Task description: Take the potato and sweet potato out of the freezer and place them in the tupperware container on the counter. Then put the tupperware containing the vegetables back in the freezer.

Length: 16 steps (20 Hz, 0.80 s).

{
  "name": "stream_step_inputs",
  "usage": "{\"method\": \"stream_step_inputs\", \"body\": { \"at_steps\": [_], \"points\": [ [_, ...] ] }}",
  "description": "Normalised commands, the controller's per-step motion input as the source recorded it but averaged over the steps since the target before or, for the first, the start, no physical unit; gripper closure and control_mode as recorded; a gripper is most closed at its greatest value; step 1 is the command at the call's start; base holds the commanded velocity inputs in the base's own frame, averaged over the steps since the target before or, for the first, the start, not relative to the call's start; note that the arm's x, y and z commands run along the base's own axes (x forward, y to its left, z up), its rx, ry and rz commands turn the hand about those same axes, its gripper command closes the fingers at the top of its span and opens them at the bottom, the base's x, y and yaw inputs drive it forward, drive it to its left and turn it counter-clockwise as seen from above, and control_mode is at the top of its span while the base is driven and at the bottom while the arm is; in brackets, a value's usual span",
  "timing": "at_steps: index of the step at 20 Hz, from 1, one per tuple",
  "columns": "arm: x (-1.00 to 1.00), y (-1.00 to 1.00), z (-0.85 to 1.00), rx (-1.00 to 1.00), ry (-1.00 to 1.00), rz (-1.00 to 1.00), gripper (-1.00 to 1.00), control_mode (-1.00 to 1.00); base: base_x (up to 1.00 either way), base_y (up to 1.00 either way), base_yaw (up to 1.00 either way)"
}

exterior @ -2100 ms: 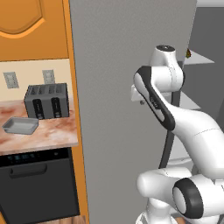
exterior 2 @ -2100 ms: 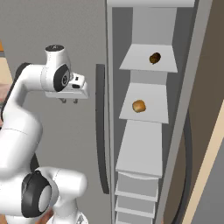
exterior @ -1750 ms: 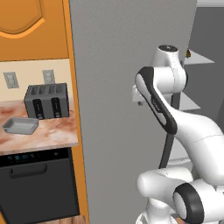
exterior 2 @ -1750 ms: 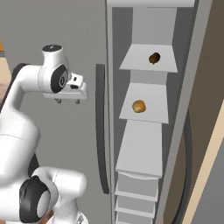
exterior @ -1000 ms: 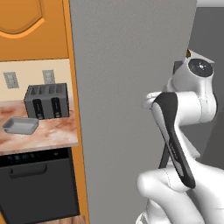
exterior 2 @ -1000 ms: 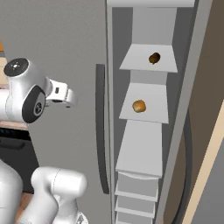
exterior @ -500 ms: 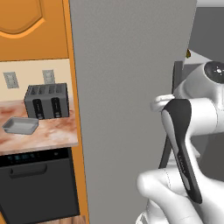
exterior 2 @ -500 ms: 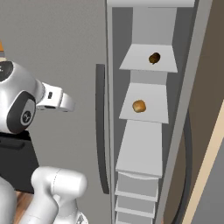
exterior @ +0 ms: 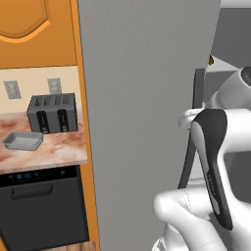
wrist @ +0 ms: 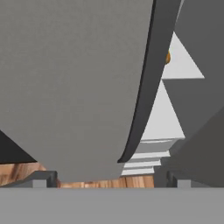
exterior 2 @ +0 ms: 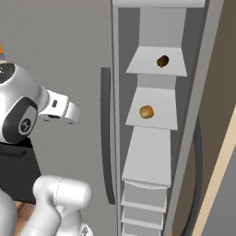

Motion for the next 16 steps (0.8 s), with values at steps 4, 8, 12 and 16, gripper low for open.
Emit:
{"method": "stream_step_inputs", "body": {
  "at_steps": [4, 8, 12, 16],
  "points": [
    [0.0, 0.0, 0.0, 0.0, 0.0, 0.0, -1.0, 1.0, -0.01, -0.1, -0.01],
    [0.0, 0.0, 0.0, 0.0, 0.0, 0.0, -1.0, 1.0, 0.0, -0.48, -0.03],
    [0.0, 0.0, 0.0, 0.0, 0.0, 0.0, -1.0, 1.0, 0.05, -0.61, -0.02],
    [0.0, 0.0, 0.0, 0.0, 0.0, 0.0, -1.0, 1.0, 0.22, -0.46, 0.0]
  ]
}}
